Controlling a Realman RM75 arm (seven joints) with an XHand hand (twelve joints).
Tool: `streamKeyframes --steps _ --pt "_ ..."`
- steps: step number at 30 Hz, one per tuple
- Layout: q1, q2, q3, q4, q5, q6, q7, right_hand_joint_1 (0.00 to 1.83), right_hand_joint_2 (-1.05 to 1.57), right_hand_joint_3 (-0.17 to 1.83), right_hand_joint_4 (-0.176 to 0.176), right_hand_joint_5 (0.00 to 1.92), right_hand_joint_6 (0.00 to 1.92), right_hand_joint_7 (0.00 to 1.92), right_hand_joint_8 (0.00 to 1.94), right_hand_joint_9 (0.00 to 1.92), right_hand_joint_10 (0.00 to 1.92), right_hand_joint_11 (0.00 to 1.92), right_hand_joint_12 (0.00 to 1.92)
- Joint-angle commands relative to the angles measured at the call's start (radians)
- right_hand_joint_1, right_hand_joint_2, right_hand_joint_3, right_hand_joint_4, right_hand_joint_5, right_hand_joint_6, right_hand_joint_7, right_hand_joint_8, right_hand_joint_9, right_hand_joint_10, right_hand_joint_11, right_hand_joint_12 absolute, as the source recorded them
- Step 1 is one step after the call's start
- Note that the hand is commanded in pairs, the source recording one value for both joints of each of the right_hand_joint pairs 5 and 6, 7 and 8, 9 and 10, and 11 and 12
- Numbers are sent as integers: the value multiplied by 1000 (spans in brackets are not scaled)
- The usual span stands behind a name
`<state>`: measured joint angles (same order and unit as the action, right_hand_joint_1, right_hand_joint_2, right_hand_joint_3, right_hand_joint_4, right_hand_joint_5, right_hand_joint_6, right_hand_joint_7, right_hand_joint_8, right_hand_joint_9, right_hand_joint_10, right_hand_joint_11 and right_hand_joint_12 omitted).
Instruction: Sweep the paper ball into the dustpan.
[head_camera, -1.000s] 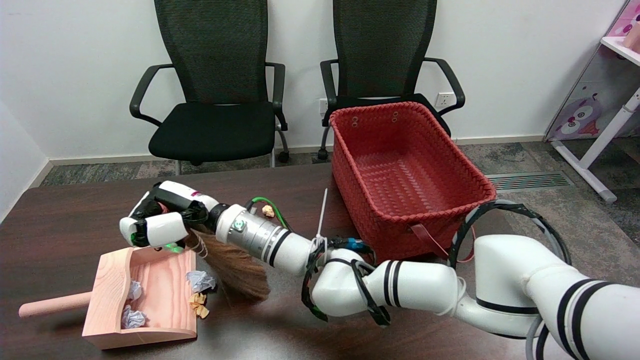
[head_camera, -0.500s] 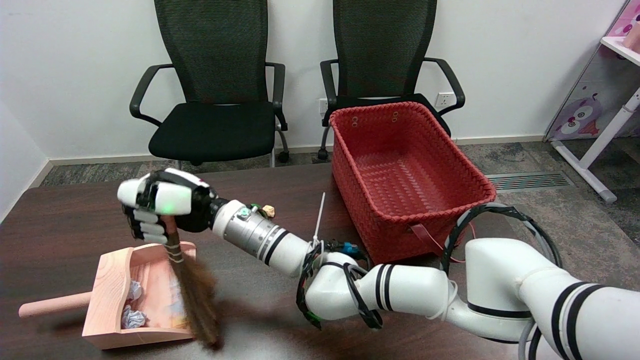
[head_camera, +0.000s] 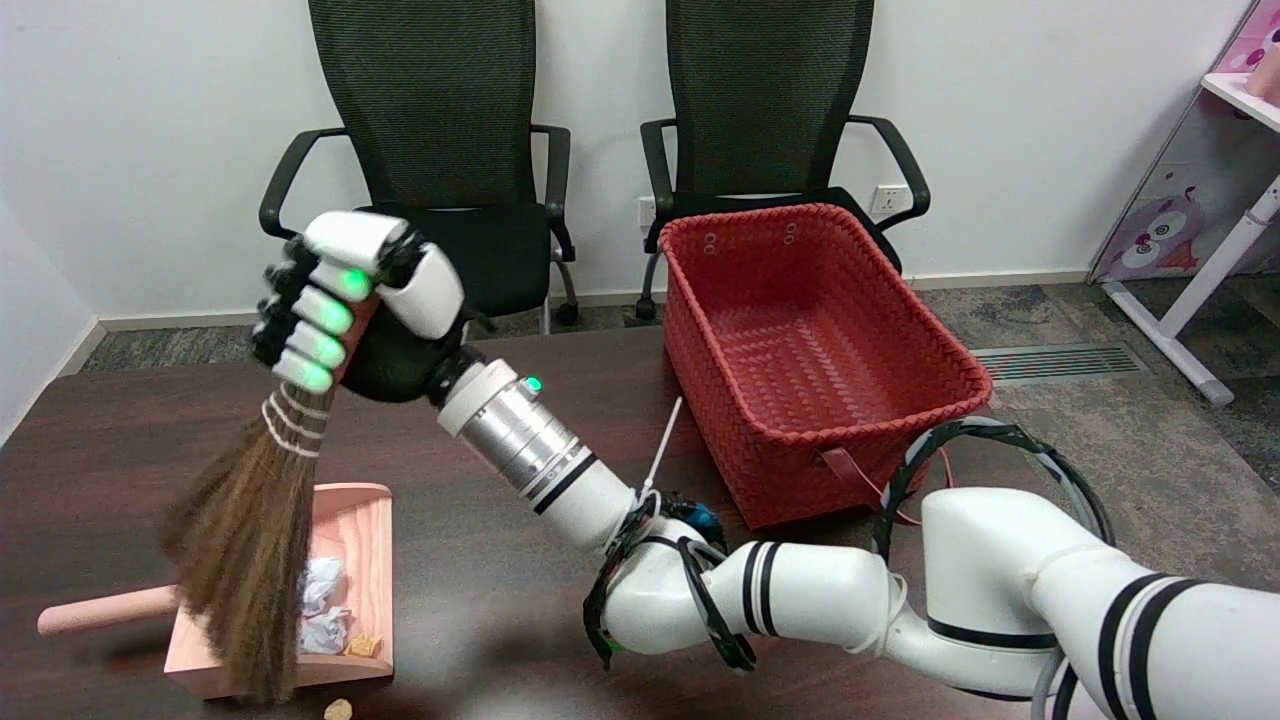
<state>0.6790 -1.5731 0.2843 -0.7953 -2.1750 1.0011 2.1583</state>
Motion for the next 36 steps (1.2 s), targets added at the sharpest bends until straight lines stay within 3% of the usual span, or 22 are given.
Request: streamKeyframes --steps 1,8,15,22,30,36 --pt "-34 42 37 -107 20 262 294 882 777 1399 -9 1920 1920 1920 1920 1920 1920 1750 1750" --pt "-46 74 58 -134 18 225 272 883 795 1407 -9 1920 1920 1920 1920 1920 1920 1767 1767" --pt "12 95 61 -65 -29 62 25 859 915 1390 -8 1920 1920 1920 1920 1920 1920 1915 1915" --pt "115 114 60 8 -39 -118 -147 849 1014 1437 -6 1920 1920 1920 1920 1920 1920 1920 1920" --pt "210 148 61 84 -192 -299 -219 858 1097 1414 -4 1920 1920 1920 1920 1920 1920 1920 1920" --pt "261 143 61 115 -426 -411 -279 868 1148 1376 -3 1920 1920 1920 1920 1920 1920 1920 1920"
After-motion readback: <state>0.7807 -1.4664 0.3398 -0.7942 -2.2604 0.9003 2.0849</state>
